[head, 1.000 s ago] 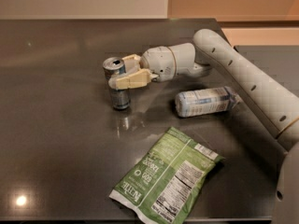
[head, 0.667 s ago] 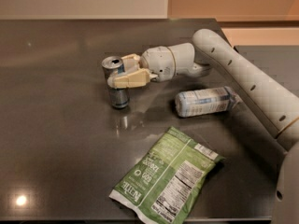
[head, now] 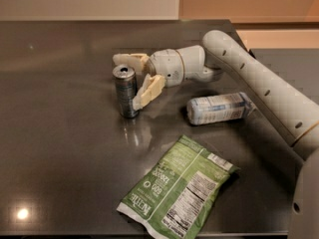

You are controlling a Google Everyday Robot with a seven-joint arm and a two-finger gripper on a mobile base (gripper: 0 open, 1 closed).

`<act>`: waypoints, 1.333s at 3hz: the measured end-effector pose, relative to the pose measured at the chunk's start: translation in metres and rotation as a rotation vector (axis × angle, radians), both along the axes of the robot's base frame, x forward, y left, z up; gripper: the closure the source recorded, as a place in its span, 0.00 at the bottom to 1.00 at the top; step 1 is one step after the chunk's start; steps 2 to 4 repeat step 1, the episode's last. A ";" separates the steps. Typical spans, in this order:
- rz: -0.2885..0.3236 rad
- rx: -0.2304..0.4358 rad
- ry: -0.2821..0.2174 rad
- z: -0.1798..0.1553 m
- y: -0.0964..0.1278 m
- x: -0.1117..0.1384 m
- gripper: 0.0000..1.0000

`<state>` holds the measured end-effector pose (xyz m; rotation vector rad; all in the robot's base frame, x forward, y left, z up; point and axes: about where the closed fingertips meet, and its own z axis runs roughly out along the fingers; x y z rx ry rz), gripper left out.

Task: Place redbull can upright

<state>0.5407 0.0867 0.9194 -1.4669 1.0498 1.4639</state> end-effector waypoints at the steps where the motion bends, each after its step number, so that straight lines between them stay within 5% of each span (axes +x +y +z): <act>1: 0.000 0.000 0.000 0.000 0.000 0.000 0.00; 4: 0.000 0.000 0.000 0.000 0.000 0.000 0.00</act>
Offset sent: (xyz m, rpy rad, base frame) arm 0.0000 0.0000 0.0000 0.0000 0.0000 0.0000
